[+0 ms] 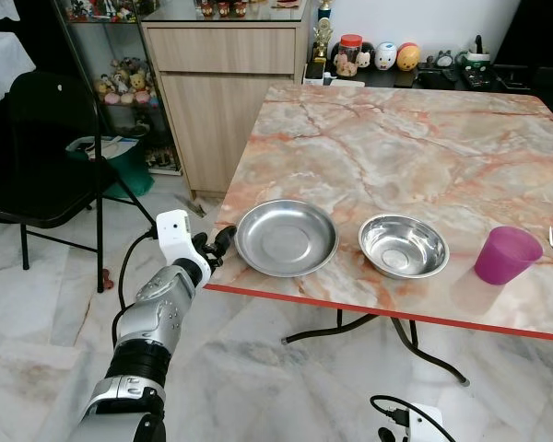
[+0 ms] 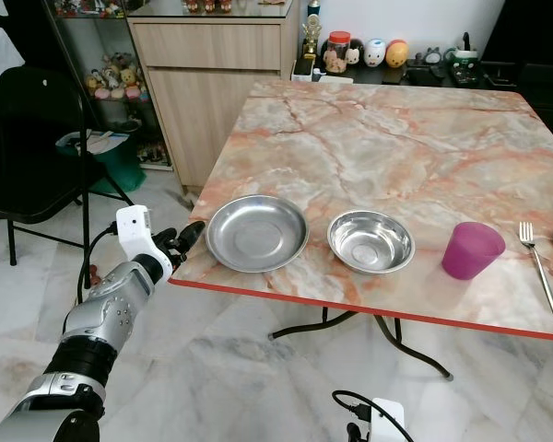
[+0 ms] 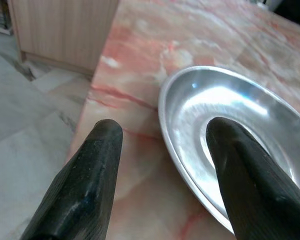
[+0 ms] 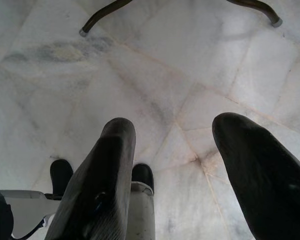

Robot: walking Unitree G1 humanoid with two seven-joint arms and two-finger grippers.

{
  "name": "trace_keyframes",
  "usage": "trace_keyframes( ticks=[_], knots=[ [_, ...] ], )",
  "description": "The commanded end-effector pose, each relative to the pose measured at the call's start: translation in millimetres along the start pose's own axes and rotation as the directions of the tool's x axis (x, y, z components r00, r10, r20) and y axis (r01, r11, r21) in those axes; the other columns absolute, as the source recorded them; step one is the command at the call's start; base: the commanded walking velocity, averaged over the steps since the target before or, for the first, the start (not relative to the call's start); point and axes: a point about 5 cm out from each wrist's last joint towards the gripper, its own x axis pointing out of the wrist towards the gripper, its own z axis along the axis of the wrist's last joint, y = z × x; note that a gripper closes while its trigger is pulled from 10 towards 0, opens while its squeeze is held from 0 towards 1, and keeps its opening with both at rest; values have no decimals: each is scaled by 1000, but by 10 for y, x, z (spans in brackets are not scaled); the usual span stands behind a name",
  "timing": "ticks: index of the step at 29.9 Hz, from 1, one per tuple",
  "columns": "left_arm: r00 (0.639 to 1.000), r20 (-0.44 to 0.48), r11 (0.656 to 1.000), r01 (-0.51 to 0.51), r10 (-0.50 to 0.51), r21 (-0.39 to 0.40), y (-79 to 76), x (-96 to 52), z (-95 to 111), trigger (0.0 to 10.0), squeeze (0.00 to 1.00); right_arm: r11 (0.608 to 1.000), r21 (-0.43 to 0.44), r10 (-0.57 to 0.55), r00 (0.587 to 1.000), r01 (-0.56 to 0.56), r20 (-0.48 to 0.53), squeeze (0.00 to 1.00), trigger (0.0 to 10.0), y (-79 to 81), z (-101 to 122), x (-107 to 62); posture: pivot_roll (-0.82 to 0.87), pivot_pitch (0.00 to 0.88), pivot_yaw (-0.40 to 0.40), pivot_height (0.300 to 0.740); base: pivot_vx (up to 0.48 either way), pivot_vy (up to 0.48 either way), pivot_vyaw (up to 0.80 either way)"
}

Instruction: Setting the table

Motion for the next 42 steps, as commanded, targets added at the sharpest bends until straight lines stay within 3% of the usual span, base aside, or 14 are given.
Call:
trace_keyframes(
  ticks=[1,6,7,10,14,16,28,40,41,42],
  knots=[
    [1000,-9,1000,-2,2,17,-21,30,15,10000,0,1000,-8,3,1000,-3,-10,0,10000,0,-22,-4,60,0,-12,740,0,0,0],
    [1000,30,998,-9,7,61,-52,43,34,10000,0,1000,-10,3,1000,-3,-11,0,10000,-4,-29,-7,54,0,-12,740,0,0,0],
    [994,107,991,-44,31,129,-27,21,88,10000,0,1000,-11,4,1000,-4,-12,0,10000,-8,-36,-10,51,0,-13,740,0,0,0],
    [962,262,965,-135,74,227,88,-89,217,10000,0,1000,-13,4,1000,-4,-12,0,10000,-18,-49,-16,47,0,-10,740,0,0,0],
    [945,318,943,-168,71,288,169,-188,208,10000,0,1000,-14,4,1000,-4,-9,0,10000,-14,-51,-17,50,0,-8,740,0,0,0],
    [945,319,919,-185,69,348,252,-286,101,10000,0,1000,-14,5,1000,-5,2,0,10000,-9,-32,-14,48,0,-6,740,0,0,0],
    [941,325,890,-227,95,396,385,-424,-94,10000,0,1000,-1,-7,1000,7,26,0,10000,-33,2,-12,17,0,14,740,0,0,0],
    [924,359,879,-276,131,389,507,-450,-3,10000,0,1000,10,-16,996,15,88,0,10000,-7,190,32,0,0,52,740,0,0,0],
    [916,385,869,-277,110,410,485,-432,104,10000,0,1000,27,-18,994,15,111,0,10000,4,246,41,41,0,41,740,0,0,0],
    [900,418,876,-295,122,381,502,-441,193,10000,0,999,-11,-29,992,31,120,0,10000,9,280,48,4,0,55,740,0,0,0]
  ],
)
